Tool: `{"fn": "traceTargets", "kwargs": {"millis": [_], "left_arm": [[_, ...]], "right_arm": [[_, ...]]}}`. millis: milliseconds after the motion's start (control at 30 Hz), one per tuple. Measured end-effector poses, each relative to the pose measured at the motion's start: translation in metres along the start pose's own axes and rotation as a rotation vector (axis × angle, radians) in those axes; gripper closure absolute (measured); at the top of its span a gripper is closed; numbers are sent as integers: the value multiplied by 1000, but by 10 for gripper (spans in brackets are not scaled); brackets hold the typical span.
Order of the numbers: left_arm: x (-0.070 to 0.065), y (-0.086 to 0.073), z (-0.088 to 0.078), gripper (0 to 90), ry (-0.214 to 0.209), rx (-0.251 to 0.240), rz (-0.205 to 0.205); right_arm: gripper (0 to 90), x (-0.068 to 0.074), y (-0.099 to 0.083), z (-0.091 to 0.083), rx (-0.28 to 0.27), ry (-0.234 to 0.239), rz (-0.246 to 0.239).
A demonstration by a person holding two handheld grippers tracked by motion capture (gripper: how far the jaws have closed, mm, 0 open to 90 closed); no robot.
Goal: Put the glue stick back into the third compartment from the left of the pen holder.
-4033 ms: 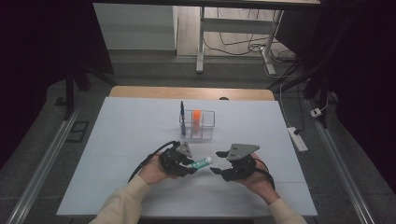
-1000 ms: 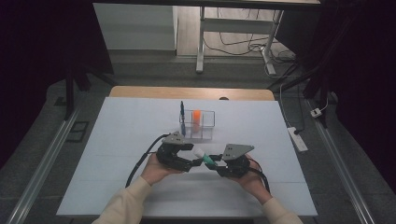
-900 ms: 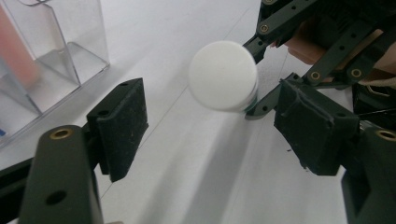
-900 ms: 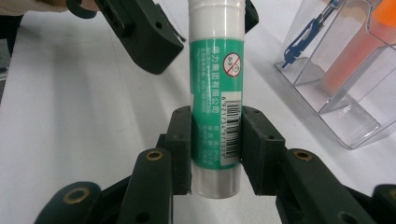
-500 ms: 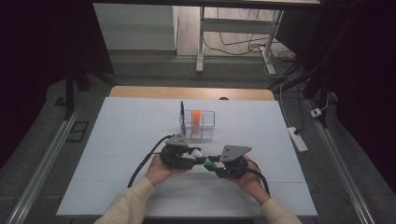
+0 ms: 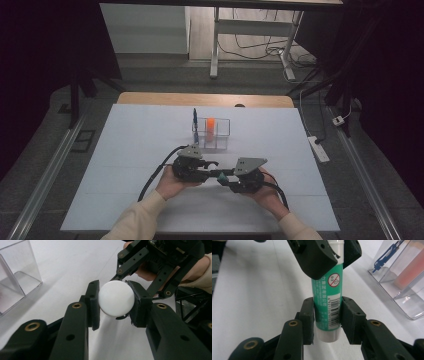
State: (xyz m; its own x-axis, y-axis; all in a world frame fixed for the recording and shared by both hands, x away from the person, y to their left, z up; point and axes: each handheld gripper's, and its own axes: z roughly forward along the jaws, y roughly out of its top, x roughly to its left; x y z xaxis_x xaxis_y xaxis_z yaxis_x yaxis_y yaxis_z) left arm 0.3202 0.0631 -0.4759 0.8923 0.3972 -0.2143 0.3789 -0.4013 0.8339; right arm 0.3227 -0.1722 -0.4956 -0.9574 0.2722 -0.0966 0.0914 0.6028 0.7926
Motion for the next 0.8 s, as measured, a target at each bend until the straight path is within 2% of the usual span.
{"fn": "traceTargets", "kwargs": {"millis": [167, 300, 433, 667, 800], "left_arm": [[0, 2, -8, 648, 27, -22, -1], [4, 2, -16, 648, 44, -30, -5], [7, 2, -24, 648, 64, -50, -15], [11, 1, -32, 648, 75, -60, -27], [12, 0, -36, 648, 84, -60, -31]], "right_arm": [[593, -5, 0, -8, -48, 7, 53], [555, -8, -2, -17, -74, -14, 80], [532, -12, -6, -26, -73, -48, 112], [483, -20, -20, -46, -91, -88, 200], [452, -21, -29, -54, -75, -109, 217]]}}
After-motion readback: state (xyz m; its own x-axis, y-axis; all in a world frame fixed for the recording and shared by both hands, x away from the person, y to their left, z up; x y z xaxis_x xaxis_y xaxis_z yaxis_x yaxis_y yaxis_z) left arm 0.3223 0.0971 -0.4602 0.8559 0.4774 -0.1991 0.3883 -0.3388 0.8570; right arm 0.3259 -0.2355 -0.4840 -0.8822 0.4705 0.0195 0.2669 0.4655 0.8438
